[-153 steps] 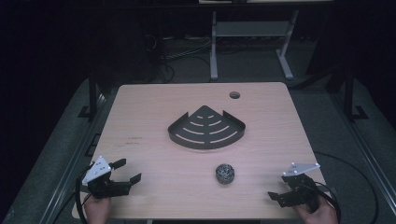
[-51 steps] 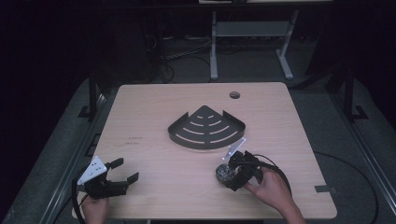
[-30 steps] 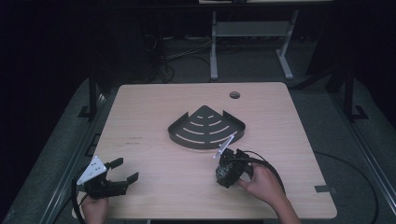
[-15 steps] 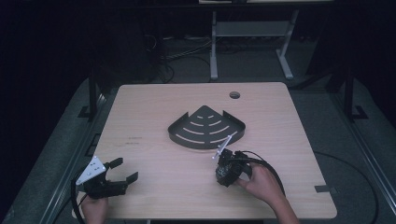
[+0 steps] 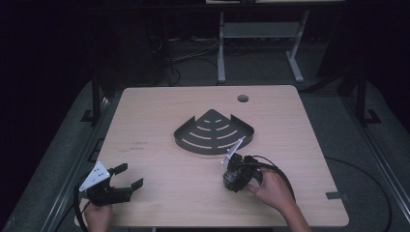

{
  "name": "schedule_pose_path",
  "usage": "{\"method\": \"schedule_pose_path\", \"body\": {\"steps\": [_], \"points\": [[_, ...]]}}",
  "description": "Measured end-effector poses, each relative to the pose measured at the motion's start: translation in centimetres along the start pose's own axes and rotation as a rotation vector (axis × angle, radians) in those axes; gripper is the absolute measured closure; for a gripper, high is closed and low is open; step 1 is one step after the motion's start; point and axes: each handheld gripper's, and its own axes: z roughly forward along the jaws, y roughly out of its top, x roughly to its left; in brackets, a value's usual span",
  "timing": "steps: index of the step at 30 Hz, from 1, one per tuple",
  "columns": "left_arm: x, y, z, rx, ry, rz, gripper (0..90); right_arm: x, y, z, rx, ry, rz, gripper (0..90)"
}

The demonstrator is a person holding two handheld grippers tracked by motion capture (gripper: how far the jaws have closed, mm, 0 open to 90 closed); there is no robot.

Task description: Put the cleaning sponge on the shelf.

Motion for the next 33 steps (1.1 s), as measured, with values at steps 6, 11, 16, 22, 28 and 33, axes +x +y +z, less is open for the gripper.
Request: {"method": "schedule_pose_path", "body": {"steps": [6,11,16,22,28,33], "points": [[0.0,0.0,0.0,-0.001,-0.001,-0.002,13.7,-0.1,0.1,-0.6,-0.001,-0.009,-0.005,30.1],[0.0,0.0,0.0,0.001,-0.001,0.004,13.7,-0.4,0.8,-1.5,-0.007,-0.018,-0.005,30.1],[0.1,0.0,-0.1,0.001,0.0,0.0,13.7,-0.8,1.3,-2.3,-0.015,-0.019,-0.011,30.1],[0.1,0.0,-0.1,-0.002,0.001,-0.004,13.7,-1.5,2.1,-3.3,-0.022,-0.025,-0.008,30.1],[0.2,0.0,-0.3,-0.006,0.006,-0.005,13.7,-2.4,2.7,-3.8,-0.012,-0.024,0.005,30.1],[0.2,0.0,-0.2,-0.006,0.005,-0.003,13.7,-3.0,3.1,-4.1,-0.011,-0.024,0.009,30.0]]}}
